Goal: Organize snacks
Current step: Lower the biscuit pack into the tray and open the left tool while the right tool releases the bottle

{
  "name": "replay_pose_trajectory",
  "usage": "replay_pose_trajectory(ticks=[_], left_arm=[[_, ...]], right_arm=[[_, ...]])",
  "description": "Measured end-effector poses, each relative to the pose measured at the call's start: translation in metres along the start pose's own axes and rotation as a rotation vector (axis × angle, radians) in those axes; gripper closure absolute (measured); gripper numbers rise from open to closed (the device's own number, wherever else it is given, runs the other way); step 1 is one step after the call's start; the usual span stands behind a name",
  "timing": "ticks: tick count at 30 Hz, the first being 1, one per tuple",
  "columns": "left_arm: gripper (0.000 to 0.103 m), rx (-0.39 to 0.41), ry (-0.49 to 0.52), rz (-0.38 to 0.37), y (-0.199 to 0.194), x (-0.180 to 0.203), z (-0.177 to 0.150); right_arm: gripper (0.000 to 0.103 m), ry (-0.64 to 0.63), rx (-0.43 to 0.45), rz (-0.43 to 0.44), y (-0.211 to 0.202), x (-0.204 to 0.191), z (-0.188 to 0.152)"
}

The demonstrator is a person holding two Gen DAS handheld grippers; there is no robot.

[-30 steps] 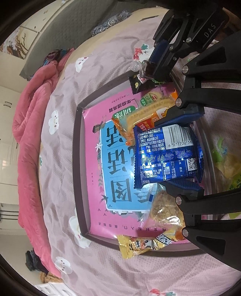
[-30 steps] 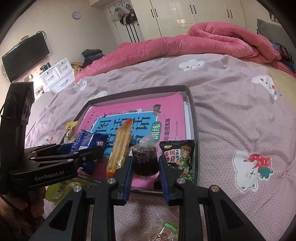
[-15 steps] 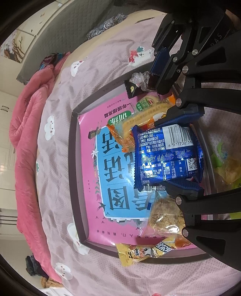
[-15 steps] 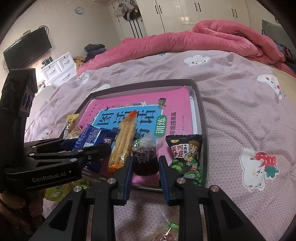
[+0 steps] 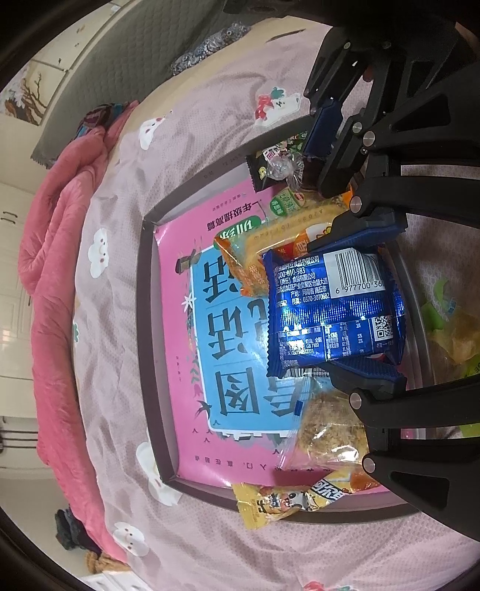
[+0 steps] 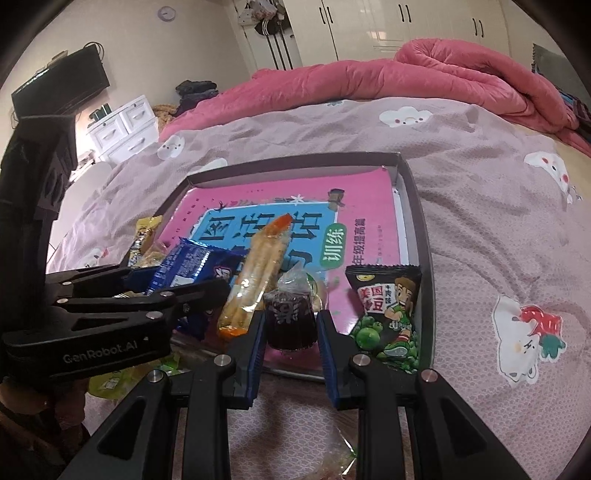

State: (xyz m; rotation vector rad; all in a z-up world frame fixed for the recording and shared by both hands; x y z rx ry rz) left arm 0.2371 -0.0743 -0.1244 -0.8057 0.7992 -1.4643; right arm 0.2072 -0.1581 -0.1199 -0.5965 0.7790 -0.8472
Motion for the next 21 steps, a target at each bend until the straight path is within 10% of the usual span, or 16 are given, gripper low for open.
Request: replay_pose_trajectory(ticks=[21], left_arm=[[0.042,-0.024,-0.037,-0.031,-0.010,-0.006,-0.006]], right_arm=[[0.073,0.036,0.072,-0.008,-0.029,0.003,0.007]])
Point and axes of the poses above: each gripper's, at about its wrist camera, not at the fingertips, and y roughly the way its jaws point, x to its right, z to its top, the point moved 10 cm from there along y, roughly the way its jaws point, and after that the axes turned 11 degrees about z, right-handed, at the moved point
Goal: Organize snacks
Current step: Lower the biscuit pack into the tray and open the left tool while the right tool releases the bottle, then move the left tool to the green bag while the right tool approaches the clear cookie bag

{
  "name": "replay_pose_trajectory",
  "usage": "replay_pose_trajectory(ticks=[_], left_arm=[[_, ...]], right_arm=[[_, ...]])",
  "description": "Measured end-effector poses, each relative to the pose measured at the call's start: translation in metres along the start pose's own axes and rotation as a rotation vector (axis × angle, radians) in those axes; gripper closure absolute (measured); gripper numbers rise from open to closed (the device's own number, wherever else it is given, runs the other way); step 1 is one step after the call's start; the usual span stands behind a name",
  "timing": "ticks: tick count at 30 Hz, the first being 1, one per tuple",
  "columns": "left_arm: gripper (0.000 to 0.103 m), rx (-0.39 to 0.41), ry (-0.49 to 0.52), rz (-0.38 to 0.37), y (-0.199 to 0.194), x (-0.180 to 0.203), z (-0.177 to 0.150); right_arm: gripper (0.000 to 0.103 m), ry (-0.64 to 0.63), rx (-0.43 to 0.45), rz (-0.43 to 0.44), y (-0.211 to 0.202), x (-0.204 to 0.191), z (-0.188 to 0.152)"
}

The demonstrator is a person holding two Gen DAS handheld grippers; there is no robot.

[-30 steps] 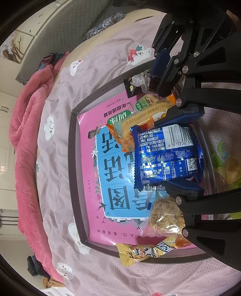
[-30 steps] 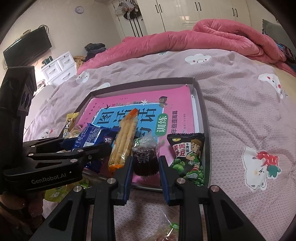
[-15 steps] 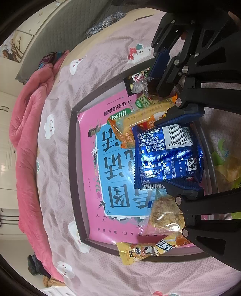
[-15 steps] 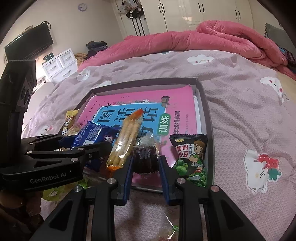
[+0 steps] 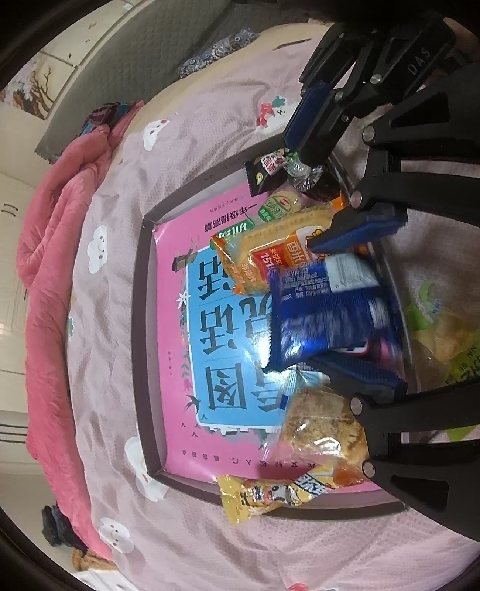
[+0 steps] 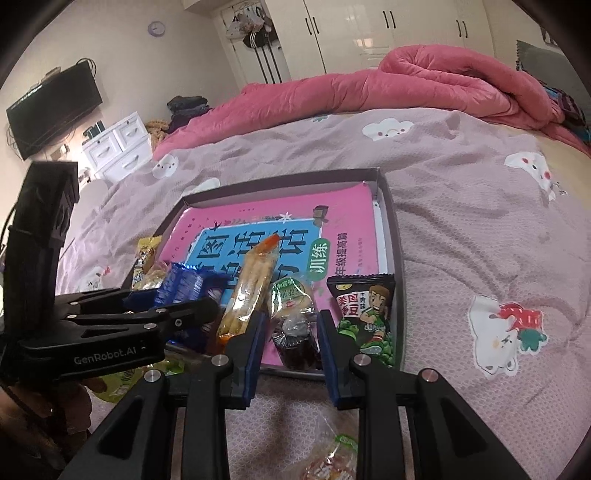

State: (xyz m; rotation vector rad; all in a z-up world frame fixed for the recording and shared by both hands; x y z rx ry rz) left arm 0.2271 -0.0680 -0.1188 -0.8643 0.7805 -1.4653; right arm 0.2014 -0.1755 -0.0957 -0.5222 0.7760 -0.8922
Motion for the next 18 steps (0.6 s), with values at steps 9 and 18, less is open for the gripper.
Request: replay_pose_trajectory(ticks=[9,18], left_arm=[[0.039,0.037,-0.002,0.010,-0.028,-0.015,-0.002],[0.029,0.018,-0.013,-0.005,-0.049,-0.039,-0.028]], right_arm=[[0.057,0.037,0.031,-0.024,-0.021,0.003,-0.005],[0.048,0.084,0.015,-0.079,-0.034,0.009,-0.024]])
Point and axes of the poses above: each gripper's, at about its wrist camera, not at the fingertips, and y roughly the way its jaws point, x to its right, z to its top, the point moved 10 cm from there along y, roughly the way its jaws point, and after that the axes turned 11 degrees about z, right-handed, at the moved point
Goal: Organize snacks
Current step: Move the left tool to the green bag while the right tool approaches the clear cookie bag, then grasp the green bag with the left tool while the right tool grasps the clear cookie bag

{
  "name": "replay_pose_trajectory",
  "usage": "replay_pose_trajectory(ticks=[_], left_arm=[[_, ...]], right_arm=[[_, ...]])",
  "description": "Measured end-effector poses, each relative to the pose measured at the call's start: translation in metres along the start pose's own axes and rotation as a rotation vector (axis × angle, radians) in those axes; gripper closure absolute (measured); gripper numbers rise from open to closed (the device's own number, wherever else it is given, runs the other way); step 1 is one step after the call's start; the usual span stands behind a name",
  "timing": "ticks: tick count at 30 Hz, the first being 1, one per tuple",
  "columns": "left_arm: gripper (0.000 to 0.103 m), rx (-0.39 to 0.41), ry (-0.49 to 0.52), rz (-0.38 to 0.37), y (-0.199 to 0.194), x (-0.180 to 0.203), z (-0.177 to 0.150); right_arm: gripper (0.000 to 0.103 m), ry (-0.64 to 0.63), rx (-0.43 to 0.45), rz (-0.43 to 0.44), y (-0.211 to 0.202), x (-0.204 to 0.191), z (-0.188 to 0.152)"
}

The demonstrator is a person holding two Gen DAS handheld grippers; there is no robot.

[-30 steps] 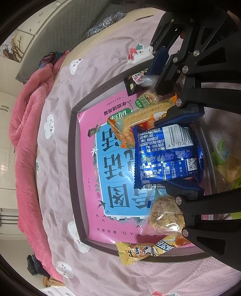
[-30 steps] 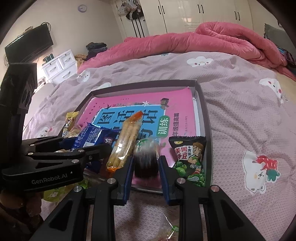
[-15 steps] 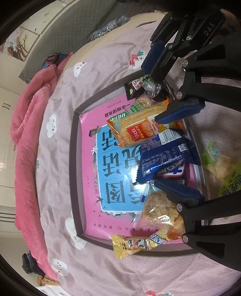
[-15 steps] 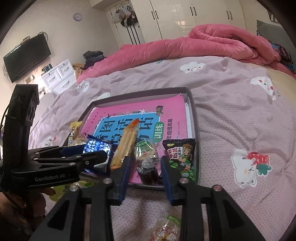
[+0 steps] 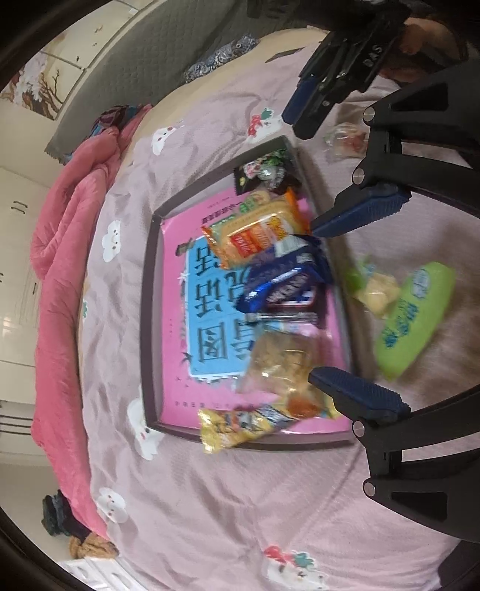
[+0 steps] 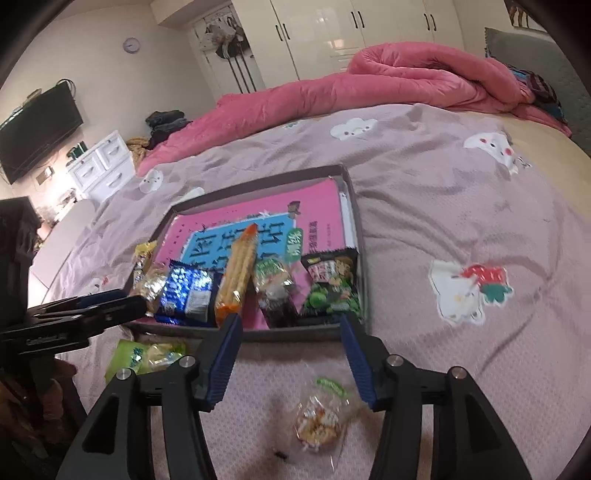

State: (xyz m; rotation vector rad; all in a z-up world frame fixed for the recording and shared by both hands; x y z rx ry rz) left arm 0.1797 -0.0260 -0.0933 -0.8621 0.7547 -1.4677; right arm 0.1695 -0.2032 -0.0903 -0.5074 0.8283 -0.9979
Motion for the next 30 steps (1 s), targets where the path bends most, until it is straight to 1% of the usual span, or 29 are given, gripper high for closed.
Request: replay_pose_trajectory(ticks=[2,5,7,8,11,14,17,18,23,27,28,30], left_arm=[[0.028,-0.006,0.014,-0.011,-0.002,0.001,-0.007],[0.028,-0.009,0.058,-0.018,-0.003,0.006,-0.018],[0.028,-0.009,0.090,0.000,-0.001,0.007,-0.023],[0.028,-0.006,0.112,0.021,0.001,0.008,-0.026],[0.028,-0.011,0.152,0.047,0.007,0.010,-0.033],[0.028,-0.026,0.169,0.064,0.014,0.010,-0.040],[0.028,-0.020,0.187,0.105,0.020,0.007,-0.043],[0.028,-0.017,0.191,0.107,0.021,0.008,-0.044],[0.028,-0.046,0.200,0.089,0.031,0.012,-0.053],[0.028,-0.065,0.202,0.073,0.038,0.016,-0.059],[0.028,-0.067,0.201,0.068,0.039,0.017,-0.059],[0.035,-0.064,0.194,0.054,0.039,0.018,-0.059]], right_arm=[[0.047,0.005,-0.003,-0.030,-0.003,0.004,-0.005],[0.047,0.043,-0.006,-0.044,-0.009,0.011,-0.012],[0.047,0.067,-0.009,-0.050,-0.012,0.014,-0.017],[0.047,0.074,-0.014,-0.057,-0.014,0.016,-0.021],[0.047,0.077,-0.028,-0.063,-0.017,0.015,-0.028],[0.047,0.078,-0.049,-0.069,-0.018,0.013,-0.038],[0.047,0.089,-0.082,-0.075,-0.016,0.014,-0.048],[0.047,0.095,-0.091,-0.078,-0.015,0.014,-0.051],[0.047,0.139,-0.120,-0.076,-0.008,0.020,-0.061],[0.048,0.168,-0.135,-0.054,0.000,0.022,-0.066],[0.050,0.163,-0.148,-0.048,0.004,0.021,-0.068],[0.057,0.153,-0.155,-0.030,0.008,0.017,-0.068]])
Point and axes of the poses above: each gripper's, at about its wrist camera, not at the fingertips, and y roughly the way its jaws point, x to its right, z to its top, the point moved 10 cm from there along y, roughly the way its jaws point, and after that the axes turned 11 degrees about z, right-handed, at the moved point
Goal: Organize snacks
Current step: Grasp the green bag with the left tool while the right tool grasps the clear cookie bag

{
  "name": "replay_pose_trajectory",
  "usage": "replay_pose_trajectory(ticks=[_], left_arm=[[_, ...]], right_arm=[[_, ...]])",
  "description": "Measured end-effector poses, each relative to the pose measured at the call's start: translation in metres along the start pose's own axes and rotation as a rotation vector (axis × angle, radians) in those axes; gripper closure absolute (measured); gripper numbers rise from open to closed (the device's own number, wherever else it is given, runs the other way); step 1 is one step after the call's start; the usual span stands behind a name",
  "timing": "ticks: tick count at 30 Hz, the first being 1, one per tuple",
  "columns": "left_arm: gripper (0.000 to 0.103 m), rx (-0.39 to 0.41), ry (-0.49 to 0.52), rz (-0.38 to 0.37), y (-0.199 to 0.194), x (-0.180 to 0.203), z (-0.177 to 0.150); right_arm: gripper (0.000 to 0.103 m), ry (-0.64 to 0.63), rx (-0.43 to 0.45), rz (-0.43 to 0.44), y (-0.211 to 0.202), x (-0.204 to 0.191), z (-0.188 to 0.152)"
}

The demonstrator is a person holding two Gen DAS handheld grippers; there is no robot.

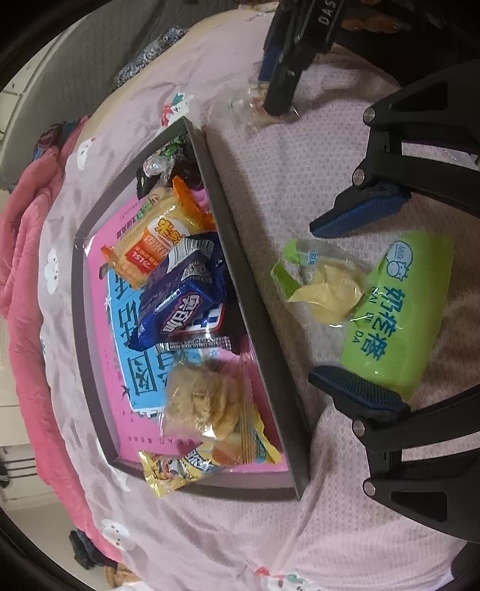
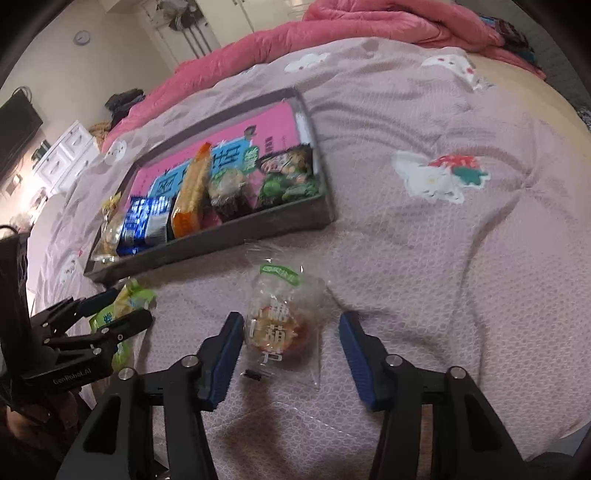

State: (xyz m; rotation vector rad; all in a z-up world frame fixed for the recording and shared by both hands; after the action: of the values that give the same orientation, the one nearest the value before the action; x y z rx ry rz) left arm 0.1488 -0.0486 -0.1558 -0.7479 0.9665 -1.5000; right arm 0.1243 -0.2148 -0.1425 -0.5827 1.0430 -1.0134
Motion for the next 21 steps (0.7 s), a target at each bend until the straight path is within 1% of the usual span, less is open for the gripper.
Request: replay_pose_trajectory(ticks=[1,3,6,8,13,16,21], left_arm=[[0.037,-0.001,-0.003,-0.002,0.001,0.000,0.000],[0.047,-0.006,-0.016,-0.005,0.003,-0.001,0.000],[0.055,-0.004,-0.032,-0.014,0.003,-0.003,0.001],[0.070,0.005,-0.057,-0.035,0.000,-0.004,0.003],[0.070,0.013,-0.085,-0.061,-0.008,-0.007,0.006],[0.070,0.024,-0.110,-0.095,-0.020,-0.008,0.011],[0.071,0.113,-0.156,-0.117,-0.055,-0.020,0.032]], right_arm=[[0.064,-0.008,-0.001,0.005,0.001,-0.002,0.000],[0.064,-0.029,0.000,-0.002,0.002,-0.005,0.000],[0.065,-0.043,0.019,0.009,-0.001,-0.009,0.002],[0.066,-0.054,0.048,0.021,-0.008,-0.012,0.005],[0.066,-0.087,0.143,0.052,-0.026,-0.023,0.021],[0.066,-0.097,0.195,0.081,-0.036,-0.030,0.030],[0.066,-0.117,0.237,0.110,-0.044,-0.038,0.043]])
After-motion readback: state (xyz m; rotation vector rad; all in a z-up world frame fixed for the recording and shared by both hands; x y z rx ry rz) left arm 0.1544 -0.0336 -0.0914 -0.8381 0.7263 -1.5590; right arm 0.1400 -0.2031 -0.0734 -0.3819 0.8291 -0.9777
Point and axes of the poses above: each gripper's, at about its wrist camera, not at the fingertips, and y roughly the way its jaws point, x to its right, z to its top, the point moved 10 cm from there along y, roughly the way its jaws point, and after that the axes turned 11 degrees about z, right-handed, at the moved point
